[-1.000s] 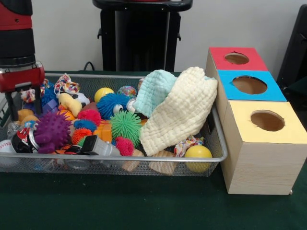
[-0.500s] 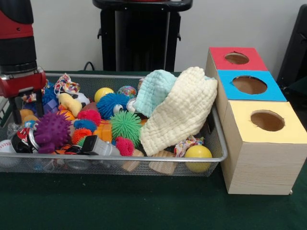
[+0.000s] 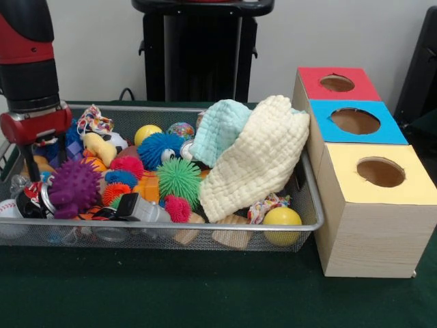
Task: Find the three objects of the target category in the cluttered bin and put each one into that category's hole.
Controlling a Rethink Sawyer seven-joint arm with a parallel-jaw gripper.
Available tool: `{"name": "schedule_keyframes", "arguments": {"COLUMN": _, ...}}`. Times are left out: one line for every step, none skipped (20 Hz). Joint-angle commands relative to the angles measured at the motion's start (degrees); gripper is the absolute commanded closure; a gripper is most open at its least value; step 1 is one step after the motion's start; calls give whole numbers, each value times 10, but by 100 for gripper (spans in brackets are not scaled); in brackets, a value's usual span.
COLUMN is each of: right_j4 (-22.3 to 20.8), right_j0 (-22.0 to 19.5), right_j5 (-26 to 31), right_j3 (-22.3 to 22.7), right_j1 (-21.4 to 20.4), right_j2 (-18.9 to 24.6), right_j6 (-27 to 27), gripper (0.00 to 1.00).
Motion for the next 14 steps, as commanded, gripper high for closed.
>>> {"name": "schedule_keyframes", "arguments": {"right_j4": -36, "right_j0": 6, "right_j5": 25, "right_j3": -3, "right_j1": 23, "right_j2": -7, "right_j6": -159, "gripper": 0}}
{"name": "schedule_keyframes", "arguments": {"right_j4": -37, "right_j0": 5, "right_j5": 25, "right_j3": -3, "right_j1": 24, "right_j2": -7, "right_j6": -160, "gripper": 0}}
{"name": "schedule_keyframes", "arguments": {"right_j4": -37, "right_j0": 2, "right_j5": 25, "right_j3": -2, "right_j1": 24, "right_j2": -5, "right_j6": -163, "gripper": 0}}
{"name": "schedule_keyframes", "arguments": {"right_j4": -36, "right_j0": 1, "right_j5": 26, "right_j3": -2, "right_j1": 25, "right_j2": -3, "right_j6": -164, "gripper": 0}}
{"name": "schedule_keyframes", "arguments": {"right_j4": -34, "right_j0": 0, "right_j5": 27, "right_j3": -2, "right_j1": 24, "right_j2": -2, "right_j6": -165, "gripper": 0}}
{"name": "schedule_keyframes", "arguments": {"right_j4": -32, "right_j0": -2, "right_j5": 29, "right_j3": -1, "right_j1": 23, "right_j2": 0, "right_j6": -167, "gripper": 0}}
{"name": "schedule_keyframes", "arguments": {"right_j4": -31, "right_j0": -4, "right_j5": 30, "right_j3": -2, "right_j1": 24, "right_j2": 1, "right_j6": -170, "gripper": 0}}
{"name": "schedule_keyframes", "arguments": {"right_j4": -31, "right_j0": -5, "right_j5": 31, "right_j3": -4, "right_j1": 25, "right_j2": 1, "right_j6": -172, "gripper": 0}}
{"name": "schedule_keyframes", "arguments": {"right_j4": -32, "right_j0": -6, "right_j5": 30, "right_j3": -5, "right_j1": 28, "right_j2": 2, "right_j6": -176, "gripper": 0}}
{"name": "schedule_keyframes", "arguments": {"right_j4": -32, "right_j0": -7, "right_j5": 31, "right_j3": -7, "right_j1": 30, "right_j2": 3, "right_j6": -180, "gripper": 0}}
{"name": "schedule_keyframes", "arguments": {"right_j4": -32, "right_j0": -9, "right_j5": 31, "right_j3": -8, "right_j1": 30, "right_j2": 3, "right_j6": -184, "gripper": 0}}
{"name": "schedule_keyframes", "arguments": {"right_j4": -32, "right_j0": -10, "right_j5": 33, "right_j3": -8, "right_j1": 30, "right_j2": 5, "right_j6": -189, "gripper": 0}}
{"name": "schedule_keyframes", "arguments": {"right_j4": -31, "right_j0": -10, "right_j5": 33, "right_j3": -6, "right_j1": 27, "right_j2": 6, "right_j6": -189, "gripper": 0}}
{"name": "schedule_keyframes", "arguments": {"right_j4": -30, "right_j0": -11, "right_j5": 35, "right_j3": -6, "right_j1": 27, "right_j2": 8, "right_j6": -194, "gripper": 0}}
